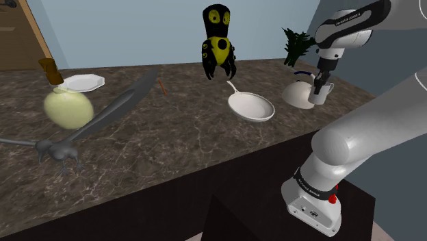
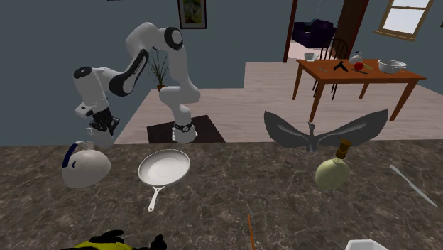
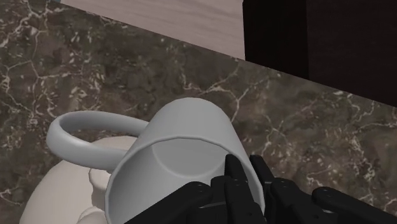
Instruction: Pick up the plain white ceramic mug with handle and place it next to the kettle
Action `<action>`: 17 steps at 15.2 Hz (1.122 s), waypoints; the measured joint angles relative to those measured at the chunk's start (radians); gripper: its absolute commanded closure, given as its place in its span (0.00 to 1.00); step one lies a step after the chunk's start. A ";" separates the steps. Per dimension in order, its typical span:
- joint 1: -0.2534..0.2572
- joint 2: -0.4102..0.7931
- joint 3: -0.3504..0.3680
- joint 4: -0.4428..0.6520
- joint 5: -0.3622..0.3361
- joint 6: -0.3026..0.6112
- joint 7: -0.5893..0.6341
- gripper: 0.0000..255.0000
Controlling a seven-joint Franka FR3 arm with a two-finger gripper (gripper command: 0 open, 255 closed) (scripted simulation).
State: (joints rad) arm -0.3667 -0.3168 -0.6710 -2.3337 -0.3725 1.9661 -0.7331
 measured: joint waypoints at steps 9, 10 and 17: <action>0.005 0.071 -0.037 -0.071 0.010 0.138 -0.005 1.00; 0.007 0.080 -0.040 -0.076 0.014 0.150 -0.006 1.00; 0.008 0.103 -0.050 -0.095 0.019 0.190 -0.009 1.00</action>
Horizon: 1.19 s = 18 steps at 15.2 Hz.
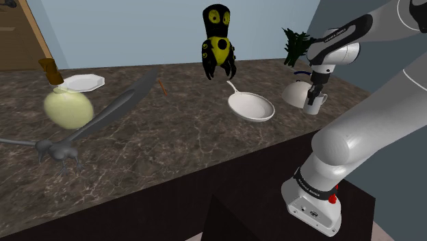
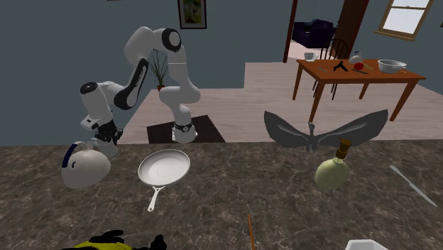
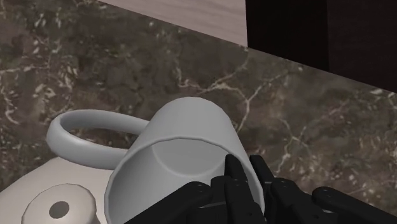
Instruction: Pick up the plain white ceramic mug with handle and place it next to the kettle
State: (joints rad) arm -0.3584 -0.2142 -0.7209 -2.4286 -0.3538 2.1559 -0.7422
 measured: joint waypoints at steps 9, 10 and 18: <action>0.000 -0.010 0.005 0.008 -0.002 -0.016 0.003 0.00; 0.001 -0.019 0.011 0.025 -0.002 -0.041 0.003 0.00; 0.004 -0.066 0.041 0.080 -0.005 -0.142 0.015 0.00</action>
State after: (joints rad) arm -0.3543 -0.2802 -0.6804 -2.3487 -0.3585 2.0141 -0.7274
